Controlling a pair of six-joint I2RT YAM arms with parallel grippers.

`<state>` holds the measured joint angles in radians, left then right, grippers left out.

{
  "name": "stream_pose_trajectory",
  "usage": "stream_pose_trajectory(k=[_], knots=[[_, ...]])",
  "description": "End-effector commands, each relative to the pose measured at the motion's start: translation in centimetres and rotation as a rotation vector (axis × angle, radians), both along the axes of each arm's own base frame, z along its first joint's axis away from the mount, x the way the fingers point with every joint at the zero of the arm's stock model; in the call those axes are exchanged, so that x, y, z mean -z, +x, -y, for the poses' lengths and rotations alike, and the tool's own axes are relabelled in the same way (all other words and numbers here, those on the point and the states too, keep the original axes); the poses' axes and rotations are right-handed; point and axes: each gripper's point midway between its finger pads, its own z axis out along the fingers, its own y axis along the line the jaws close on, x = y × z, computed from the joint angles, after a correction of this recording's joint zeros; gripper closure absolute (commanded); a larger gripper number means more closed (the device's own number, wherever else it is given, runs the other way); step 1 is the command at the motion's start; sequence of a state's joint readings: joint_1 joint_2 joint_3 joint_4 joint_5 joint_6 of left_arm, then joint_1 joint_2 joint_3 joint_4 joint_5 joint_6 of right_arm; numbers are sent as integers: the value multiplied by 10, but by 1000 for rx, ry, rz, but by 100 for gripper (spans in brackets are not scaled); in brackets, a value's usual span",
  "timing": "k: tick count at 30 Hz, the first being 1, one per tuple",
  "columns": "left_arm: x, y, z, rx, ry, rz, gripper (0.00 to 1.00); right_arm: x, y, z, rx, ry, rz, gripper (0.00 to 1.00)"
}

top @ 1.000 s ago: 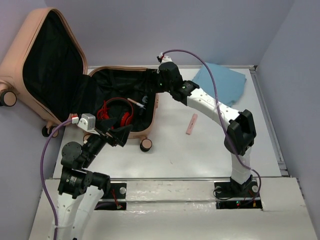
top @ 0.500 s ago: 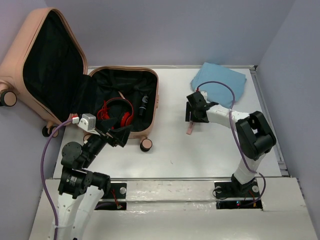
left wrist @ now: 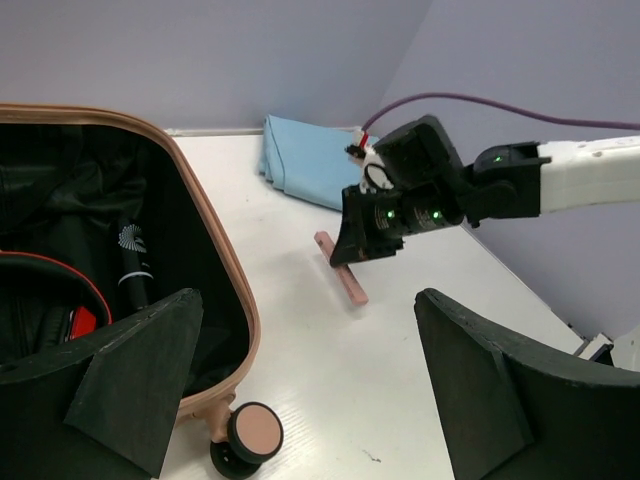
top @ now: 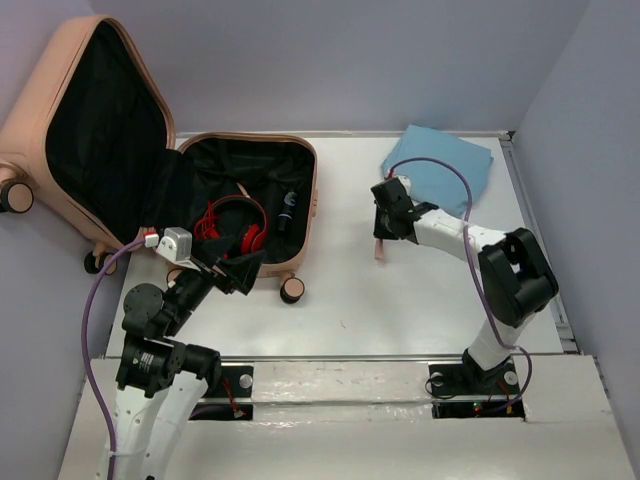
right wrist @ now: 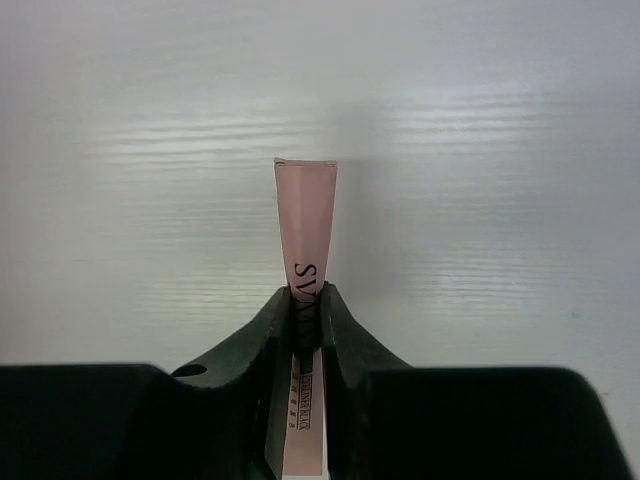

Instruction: Pack the luggage

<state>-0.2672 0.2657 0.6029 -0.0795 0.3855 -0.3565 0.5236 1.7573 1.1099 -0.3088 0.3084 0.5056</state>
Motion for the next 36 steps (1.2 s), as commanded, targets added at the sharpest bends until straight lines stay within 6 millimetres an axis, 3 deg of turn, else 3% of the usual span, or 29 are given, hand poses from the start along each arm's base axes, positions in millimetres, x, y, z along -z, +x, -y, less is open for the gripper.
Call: stream_pose_trajectory(k=[1, 3, 4, 5, 6, 7, 8, 9, 10, 11, 12, 13, 14, 15, 16, 17, 19, 20, 22, 25, 27, 30, 31, 33, 34, 36], knots=[[-8, -2, 3, 25, -12, 25, 1, -145, 38, -78, -158, 268, 296, 84], [-8, -1, 3, 22, -10, 23, 1, -163, 35, -128, -278, 359, 292, 85], [-8, -1, 3, 19, -11, 24, 1, -205, 42, -154, -321, 423, 353, 85], [-8, 0, 2, 16, -11, 24, 1, -216, 40, -176, -378, 462, 351, 84], [-8, 0, 2, 14, -11, 23, 1, -200, 36, -201, -430, 460, 293, 77], [-7, 0, 2, 14, -11, 21, 1, -235, 42, -215, -468, 513, 339, 51], [-7, 0, 2, 11, -11, 21, 1, -235, 44, -218, -467, 515, 335, 38], [-7, 0, 1, 10, -12, 20, 1, -233, 57, -206, -433, 498, 341, 18], [-7, 0, 1, 9, -11, 21, 1, -233, 67, -191, -394, 485, 351, 15], [-7, 0, 1, 9, -11, 21, 1, -214, 72, -174, -361, 470, 309, 15], [-8, 0, 1, 10, -13, 23, 1, -217, 86, -138, -286, 473, 319, 15], [-8, -1, 1, 10, -14, 25, 1, -193, 82, -134, -272, 450, 278, 15], [-9, -1, 1, 10, -16, 27, 1, -174, 90, -85, -165, 394, 272, 15], [-9, -2, 1, 10, -16, 28, 1, -165, 94, -55, -94, 354, 278, 15], [-9, -2, 1, 10, -18, 26, 1, -168, 104, 0, 32, 308, 317, 16], [-10, -2, 1, 9, -19, 29, 1, -140, 98, 30, 96, 270, 274, 16], [-8, -1, 1, 8, -20, 19, 1, -128, 101, 78, 197, 269, 271, 16], [-7, 0, 1, 5, -22, 12, 1, -122, 104, 121, 284, 268, 273, 15], [-5, 3, 1, 2, -20, -2, 1, -99, 102, 157, 372, 278, 249, 9], [-3, 5, 0, -7, -20, -14, 1, -68, 101, 205, 482, 333, 205, 7], [-3, 6, 1, -7, -20, -19, 1, -45, 104, 221, 517, 362, 170, 8], [-1, 8, 1, -5, -18, -30, 1, -26, 114, 218, 501, 401, 126, 12], [0, 10, 2, -2, -18, -35, 1, -7, 115, 216, 504, 407, 84, 26], [2, 13, 5, 11, -18, -51, 3, 2, 120, 209, 487, 447, 59, 40], [2, 12, 8, 26, -28, -61, 5, 14, 115, 202, 487, 477, 28, 57], [4, 15, 13, 46, -41, -82, 6, 23, 109, 196, 481, 509, 14, 68]])
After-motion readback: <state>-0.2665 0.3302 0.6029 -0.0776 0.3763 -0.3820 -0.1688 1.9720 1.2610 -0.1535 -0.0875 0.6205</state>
